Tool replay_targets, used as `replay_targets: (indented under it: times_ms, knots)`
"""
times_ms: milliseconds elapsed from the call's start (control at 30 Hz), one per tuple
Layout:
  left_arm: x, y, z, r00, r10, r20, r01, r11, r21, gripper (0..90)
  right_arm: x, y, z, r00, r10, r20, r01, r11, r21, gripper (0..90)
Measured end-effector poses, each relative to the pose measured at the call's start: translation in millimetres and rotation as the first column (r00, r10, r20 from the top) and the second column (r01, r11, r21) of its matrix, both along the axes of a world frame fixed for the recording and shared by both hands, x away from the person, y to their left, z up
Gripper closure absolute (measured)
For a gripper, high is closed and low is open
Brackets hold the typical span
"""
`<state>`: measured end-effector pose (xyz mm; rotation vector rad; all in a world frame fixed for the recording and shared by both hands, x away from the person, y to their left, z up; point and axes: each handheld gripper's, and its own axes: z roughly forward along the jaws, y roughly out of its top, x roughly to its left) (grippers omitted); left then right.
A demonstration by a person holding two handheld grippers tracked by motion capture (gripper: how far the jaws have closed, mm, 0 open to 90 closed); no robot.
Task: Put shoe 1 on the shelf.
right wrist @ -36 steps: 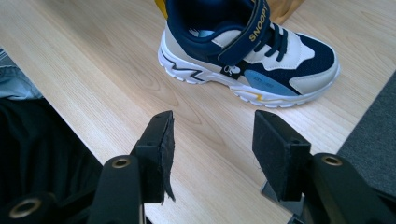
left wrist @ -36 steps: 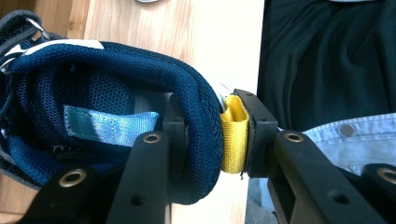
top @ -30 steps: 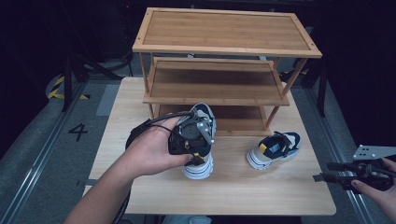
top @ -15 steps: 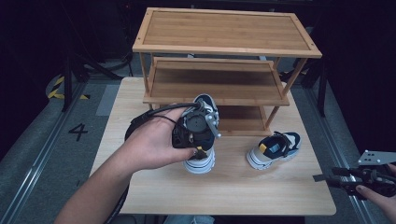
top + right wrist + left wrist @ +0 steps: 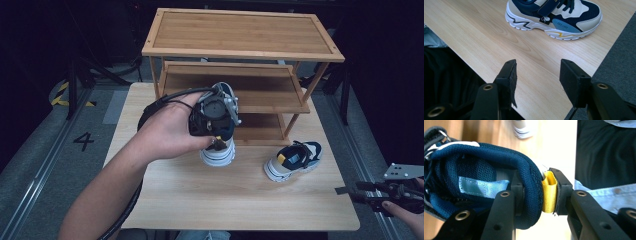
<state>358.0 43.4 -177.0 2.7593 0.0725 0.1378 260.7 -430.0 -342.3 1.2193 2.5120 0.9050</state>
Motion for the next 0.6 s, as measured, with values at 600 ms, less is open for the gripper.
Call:
replay_targets:
  times_ms: [600]
  knots:
    - [56.9, -15.1, -3.6, 0.9982, -0.016, 0.057, 0.016, 0.9998, -0.009, 68.1, -1.0, -0.1, -2.1, 1.0000, 0.004, -0.006, -0.004, 1.000, -0.003, 48.1]
